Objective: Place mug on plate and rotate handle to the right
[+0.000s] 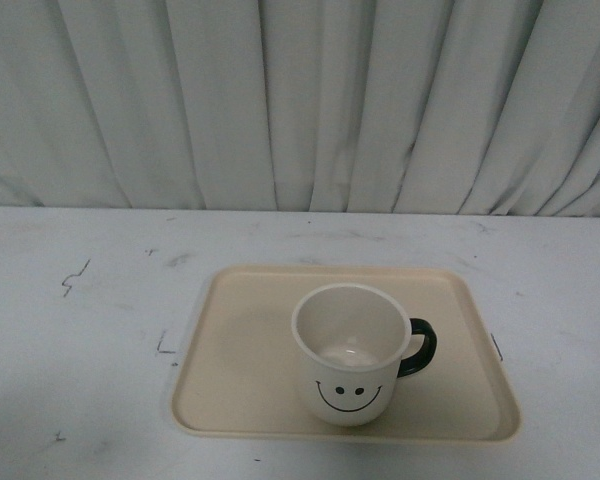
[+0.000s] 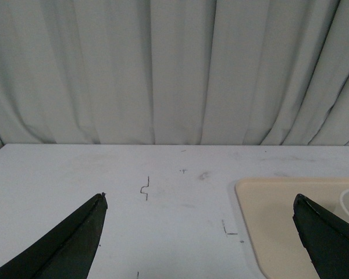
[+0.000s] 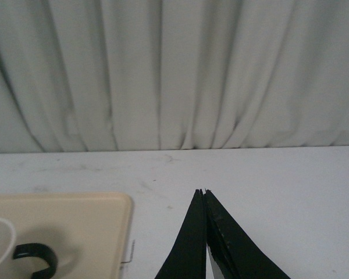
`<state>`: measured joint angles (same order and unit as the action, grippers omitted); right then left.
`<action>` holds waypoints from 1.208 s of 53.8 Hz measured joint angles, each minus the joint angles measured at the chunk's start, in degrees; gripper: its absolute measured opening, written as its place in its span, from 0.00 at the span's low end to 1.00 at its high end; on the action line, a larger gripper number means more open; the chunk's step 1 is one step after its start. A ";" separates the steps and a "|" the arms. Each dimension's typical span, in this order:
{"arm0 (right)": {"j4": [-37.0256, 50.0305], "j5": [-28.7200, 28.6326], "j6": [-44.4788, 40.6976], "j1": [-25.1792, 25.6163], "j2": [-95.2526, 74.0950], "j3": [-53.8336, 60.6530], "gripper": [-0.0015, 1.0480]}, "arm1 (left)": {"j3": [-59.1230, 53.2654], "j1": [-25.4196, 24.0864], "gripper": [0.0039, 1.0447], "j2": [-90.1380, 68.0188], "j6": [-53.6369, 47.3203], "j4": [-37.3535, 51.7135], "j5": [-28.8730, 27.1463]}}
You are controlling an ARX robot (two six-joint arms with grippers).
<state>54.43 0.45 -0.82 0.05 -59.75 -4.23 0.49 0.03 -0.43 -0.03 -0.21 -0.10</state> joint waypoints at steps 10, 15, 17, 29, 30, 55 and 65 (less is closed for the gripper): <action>-6.12 -0.22 0.04 0.26 8.26 1.75 0.02 | 0.00 0.00 0.94 0.00 0.00 0.00 0.09; -9.88 -0.26 0.04 0.26 12.83 2.62 0.02 | 0.00 0.00 0.94 0.00 0.00 0.00 0.07; -11.06 -0.26 0.04 0.26 14.23 2.84 0.02 | 0.00 0.00 0.94 0.00 0.00 0.00 0.07; -18.95 -0.26 0.04 0.26 23.21 3.54 0.02 | 0.00 0.00 0.94 0.00 0.00 0.00 0.09; -20.00 -0.26 0.04 0.26 24.44 3.56 0.02 | 0.00 0.00 0.94 0.00 0.00 0.00 0.07; -36.46 -0.26 0.04 0.26 41.86 3.58 0.02 | 0.00 0.00 0.94 0.00 0.00 0.00 0.09; -43.91 -0.26 0.02 0.26 49.35 3.58 0.02 | 0.00 0.00 0.94 0.00 0.00 0.00 0.09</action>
<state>10.52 0.19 -0.80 0.32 -10.39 -0.64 0.49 0.03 -0.43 -0.03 -0.21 -0.01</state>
